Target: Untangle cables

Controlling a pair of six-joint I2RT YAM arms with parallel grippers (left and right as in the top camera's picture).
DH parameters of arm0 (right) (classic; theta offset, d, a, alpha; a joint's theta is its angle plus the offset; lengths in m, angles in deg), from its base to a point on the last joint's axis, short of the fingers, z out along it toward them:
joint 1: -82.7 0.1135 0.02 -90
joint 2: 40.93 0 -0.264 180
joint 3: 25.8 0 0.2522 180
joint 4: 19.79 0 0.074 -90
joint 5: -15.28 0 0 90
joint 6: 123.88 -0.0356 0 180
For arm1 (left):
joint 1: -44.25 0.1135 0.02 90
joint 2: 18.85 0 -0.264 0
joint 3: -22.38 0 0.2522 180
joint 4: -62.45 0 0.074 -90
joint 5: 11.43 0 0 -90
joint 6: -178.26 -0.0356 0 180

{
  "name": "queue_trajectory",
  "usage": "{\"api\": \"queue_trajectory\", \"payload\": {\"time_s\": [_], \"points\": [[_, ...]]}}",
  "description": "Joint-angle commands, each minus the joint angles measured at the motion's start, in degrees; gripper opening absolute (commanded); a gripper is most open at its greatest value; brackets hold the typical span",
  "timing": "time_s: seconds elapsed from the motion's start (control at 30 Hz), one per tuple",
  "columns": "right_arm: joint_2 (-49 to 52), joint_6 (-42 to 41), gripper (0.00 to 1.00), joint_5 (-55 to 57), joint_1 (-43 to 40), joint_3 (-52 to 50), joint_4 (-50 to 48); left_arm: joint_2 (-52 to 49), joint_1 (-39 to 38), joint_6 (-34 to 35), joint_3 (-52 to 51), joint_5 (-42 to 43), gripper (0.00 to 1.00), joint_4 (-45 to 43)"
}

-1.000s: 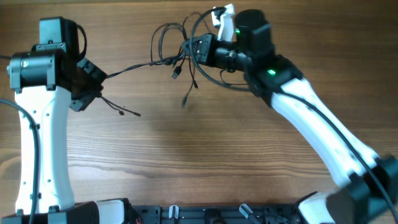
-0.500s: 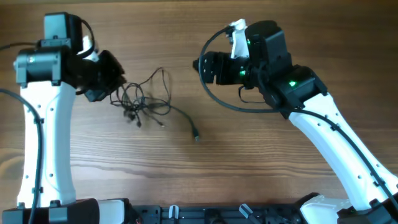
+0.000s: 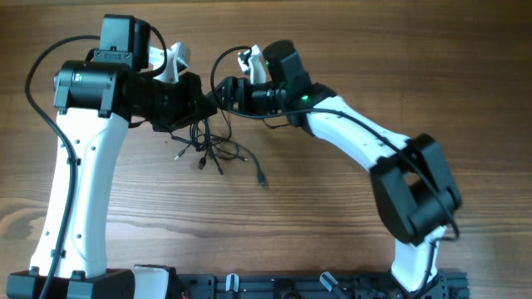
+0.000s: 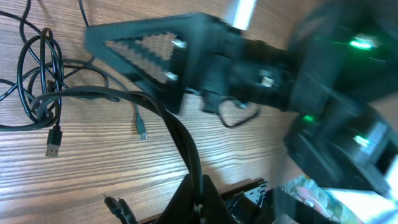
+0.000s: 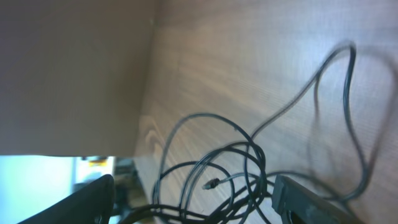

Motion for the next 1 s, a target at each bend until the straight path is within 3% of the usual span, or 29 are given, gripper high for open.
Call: {"api": "queue_trajectory", "payload": {"time_s": [0.0, 0.07, 0.13, 0.33, 0.4, 0.43, 0.57, 0.67, 0.8, 0.97], "points": [[5.35, -10.67, 0.80, -7.17, 2.19, 0.33, -4.94, -0.22, -0.11, -1.62, -0.09, 1.03, 0.04, 0.02], [6.14, -14.25, 0.79, -8.90, 3.17, 0.33, -5.86, -0.22, -0.11, -1.53, -0.09, -1.81, 0.04, 0.00], [6.16, -18.27, 0.72, -7.93, 4.68, 0.33, -6.62, -0.22, -0.11, -0.87, -0.09, -2.10, 0.04, -0.11], [6.71, -23.61, 0.65, 2.71, 9.46, 0.33, -5.31, -0.22, -0.11, -0.90, -0.09, -2.05, 0.04, 0.22], [7.21, -24.09, 0.59, 3.61, 10.32, 0.33, -7.78, -0.22, -0.11, -0.90, -0.09, -2.08, 0.04, 0.24], [7.21, -24.17, 0.53, 3.91, 10.36, 0.33, -8.15, -0.22, -0.11, -0.90, -0.09, -2.05, 0.04, 0.28], [7.21, -24.02, 0.04, 3.85, 10.38, 0.33, -8.70, -0.22, -0.11, -0.90, -0.09, -2.08, 0.04, 0.48], [6.97, -23.65, 0.04, 2.58, 8.76, 0.33, -8.57, -0.22, 0.04, -0.68, -0.09, -2.29, 0.04, 0.46], [0.94, -16.13, 0.04, 1.09, 1.88, 0.33, -2.51, -0.22, 2.75, 13.92, -0.09, -18.71, 0.04, 3.04], [-14.71, -8.48, 0.04, 0.44, -6.19, 0.33, 2.89, -0.22, 6.14, 15.69, -0.11, -20.15, 0.04, 3.80]]}}
